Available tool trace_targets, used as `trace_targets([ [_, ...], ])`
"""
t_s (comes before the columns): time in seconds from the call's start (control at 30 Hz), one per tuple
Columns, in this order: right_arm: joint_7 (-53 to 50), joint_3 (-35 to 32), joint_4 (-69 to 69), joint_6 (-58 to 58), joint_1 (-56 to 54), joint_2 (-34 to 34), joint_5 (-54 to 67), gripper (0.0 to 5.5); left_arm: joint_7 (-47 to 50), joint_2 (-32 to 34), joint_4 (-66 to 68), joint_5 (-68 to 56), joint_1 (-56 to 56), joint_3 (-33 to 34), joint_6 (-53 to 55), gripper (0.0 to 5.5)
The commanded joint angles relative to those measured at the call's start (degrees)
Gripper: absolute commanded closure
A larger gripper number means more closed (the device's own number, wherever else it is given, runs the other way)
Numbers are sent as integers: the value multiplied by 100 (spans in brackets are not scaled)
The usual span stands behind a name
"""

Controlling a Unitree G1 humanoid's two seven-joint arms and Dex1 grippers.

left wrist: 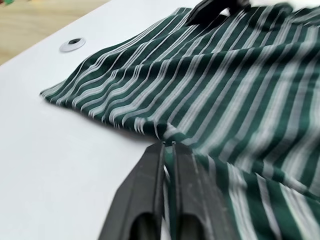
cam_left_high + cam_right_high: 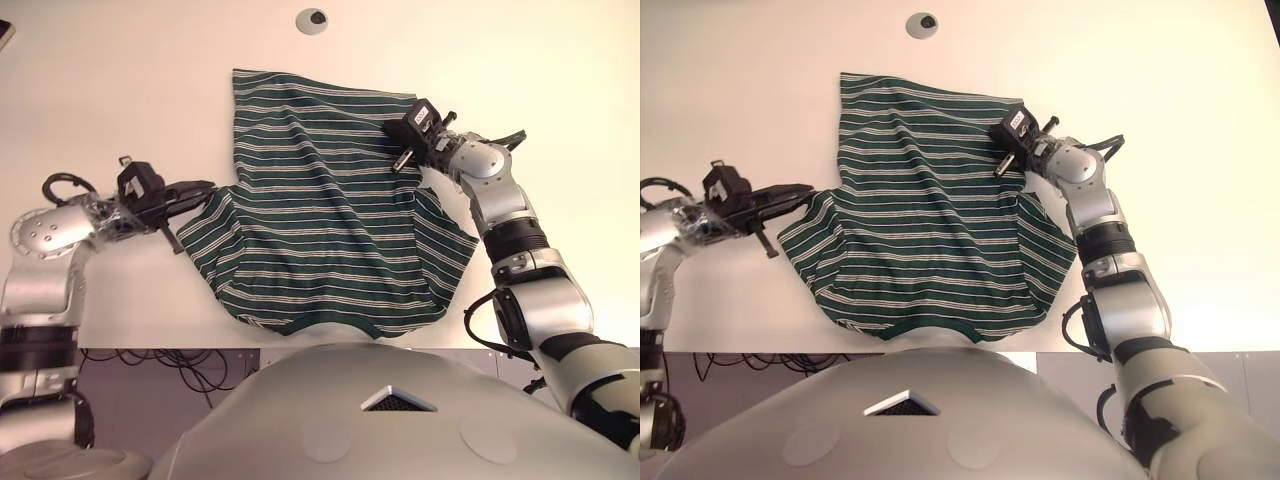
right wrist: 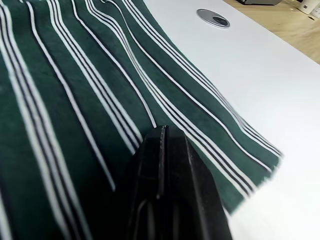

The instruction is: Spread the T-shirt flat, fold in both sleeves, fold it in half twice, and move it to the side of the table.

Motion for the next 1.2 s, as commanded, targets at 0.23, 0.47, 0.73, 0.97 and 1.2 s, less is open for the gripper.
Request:
trace_targets([
  [0.23,-485,-47,1420,-54,-671,54,-210,550,-400,-42,512,58,494,105,420,361],
  [0.47,-736,-76,1836,-464,-819,19,-316,550,-502,-111,1242,-1,0,241,548,305],
  [0.73,-746,-69,1876,-709,-793,36,-309,550,-836,-133,1487,38,-149,123,621,305],
  [0.97,-884,-41,1840,-755,-758,62,-371,550,-1136,-140,1496,113,-100,40,562,377],
  [1.2,-1164,-91,1161,-1366,-614,58,-393,550,-990,-216,1723,183,-382,161,383,474],
])
